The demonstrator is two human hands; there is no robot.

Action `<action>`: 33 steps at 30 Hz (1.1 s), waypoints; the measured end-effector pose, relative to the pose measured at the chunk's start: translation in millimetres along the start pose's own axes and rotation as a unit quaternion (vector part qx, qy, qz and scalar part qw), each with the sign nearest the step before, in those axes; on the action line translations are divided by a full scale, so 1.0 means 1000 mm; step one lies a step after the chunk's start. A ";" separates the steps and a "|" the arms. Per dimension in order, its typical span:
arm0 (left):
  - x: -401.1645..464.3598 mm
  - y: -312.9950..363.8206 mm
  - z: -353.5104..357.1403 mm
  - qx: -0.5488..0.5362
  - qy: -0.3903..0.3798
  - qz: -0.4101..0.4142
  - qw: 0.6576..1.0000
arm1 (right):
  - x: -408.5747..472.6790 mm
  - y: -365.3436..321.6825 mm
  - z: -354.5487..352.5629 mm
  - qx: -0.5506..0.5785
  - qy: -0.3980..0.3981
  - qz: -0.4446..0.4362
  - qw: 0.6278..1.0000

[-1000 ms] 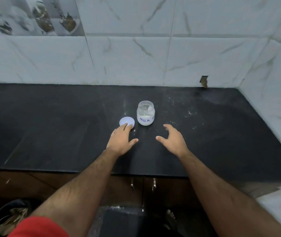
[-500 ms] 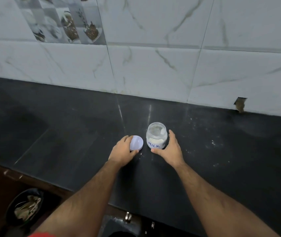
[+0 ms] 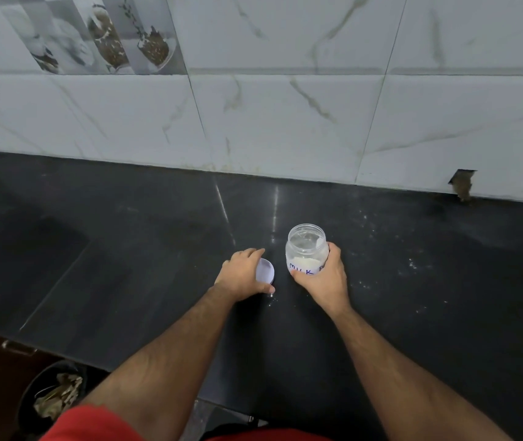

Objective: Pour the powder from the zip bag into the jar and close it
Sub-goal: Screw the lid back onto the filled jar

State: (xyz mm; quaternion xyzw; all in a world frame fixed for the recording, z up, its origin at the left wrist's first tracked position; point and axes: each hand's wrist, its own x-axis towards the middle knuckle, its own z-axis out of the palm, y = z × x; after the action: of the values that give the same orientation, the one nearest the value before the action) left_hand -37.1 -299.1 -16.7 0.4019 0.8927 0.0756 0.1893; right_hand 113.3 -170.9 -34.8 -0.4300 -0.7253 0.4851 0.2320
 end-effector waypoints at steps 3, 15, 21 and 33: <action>0.008 0.003 0.003 0.045 -0.017 0.014 0.999 | 0.002 -0.001 -0.012 0.000 0.007 -0.005 1.000; 0.049 0.101 -0.046 -0.565 0.091 -0.054 0.819 | -0.006 -0.002 -0.069 0.077 -0.062 0.005 0.995; 0.043 0.140 -0.045 -0.675 0.047 -0.039 0.735 | -0.011 0.009 -0.093 0.099 -0.087 0.006 0.991; 0.025 0.173 -0.054 -0.499 -0.040 0.068 0.863 | 0.007 -0.001 -0.137 0.081 -0.103 -0.010 0.991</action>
State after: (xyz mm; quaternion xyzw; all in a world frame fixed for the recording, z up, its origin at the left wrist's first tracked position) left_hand 45.4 -164.8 75.1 0.3163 0.6973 0.5079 0.3946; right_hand 212.8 -96.1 23.4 -0.3505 -0.7078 0.5814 0.1953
